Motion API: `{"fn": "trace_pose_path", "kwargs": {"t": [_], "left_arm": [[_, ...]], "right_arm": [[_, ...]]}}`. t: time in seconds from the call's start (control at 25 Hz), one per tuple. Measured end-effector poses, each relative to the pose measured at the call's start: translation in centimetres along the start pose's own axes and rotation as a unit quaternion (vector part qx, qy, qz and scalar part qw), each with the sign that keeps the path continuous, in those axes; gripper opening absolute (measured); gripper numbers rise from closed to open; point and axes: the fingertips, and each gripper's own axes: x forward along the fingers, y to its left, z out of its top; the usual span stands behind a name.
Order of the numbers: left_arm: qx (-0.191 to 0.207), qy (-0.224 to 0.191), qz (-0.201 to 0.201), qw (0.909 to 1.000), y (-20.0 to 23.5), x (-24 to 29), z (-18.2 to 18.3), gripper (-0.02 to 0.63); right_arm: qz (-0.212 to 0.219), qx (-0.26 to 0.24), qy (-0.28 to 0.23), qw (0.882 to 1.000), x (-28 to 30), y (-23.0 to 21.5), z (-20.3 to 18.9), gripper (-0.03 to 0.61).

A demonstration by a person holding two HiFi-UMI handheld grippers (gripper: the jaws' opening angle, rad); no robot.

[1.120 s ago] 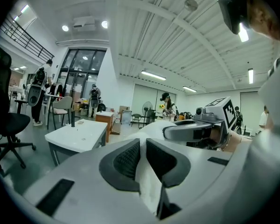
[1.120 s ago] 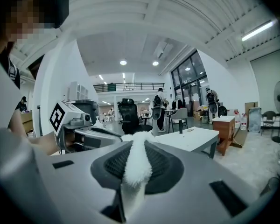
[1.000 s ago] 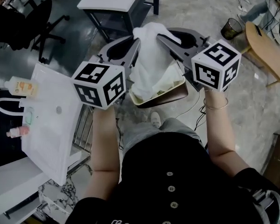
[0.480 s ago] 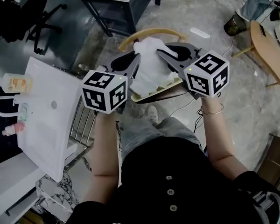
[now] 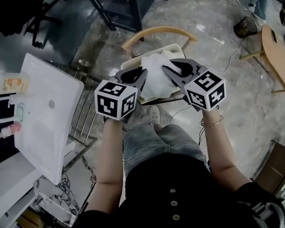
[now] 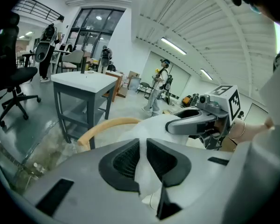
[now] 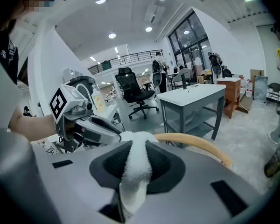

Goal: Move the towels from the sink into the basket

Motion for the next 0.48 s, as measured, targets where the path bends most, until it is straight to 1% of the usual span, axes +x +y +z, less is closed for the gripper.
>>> {"fn": "trace_pose_path", "kwargs": {"t": [0.2, 0.36, 0.48], "left_arm": [[-0.020, 0.028, -0.001, 0.9994, 1.3, 2.5, -3.0, 0.049], [-0.028, 0.050, 0.001, 0.9984, 2.8, 4.1, -5.0, 0.051], [-0.026, 0.071, 0.008, 0.9971, 3.8, 5.4, -6.4, 0.051]], "right_arm": [[-0.005, 0.028, 0.012, 1.000, 1.9, -1.5, -3.4, 0.083], [-0.019, 0.029, 0.031, 0.999, 3.7, -2.6, -5.6, 0.098], [-0.024, 0.035, 0.046, 0.998, 5.0, -3.5, -7.2, 0.106]]}}
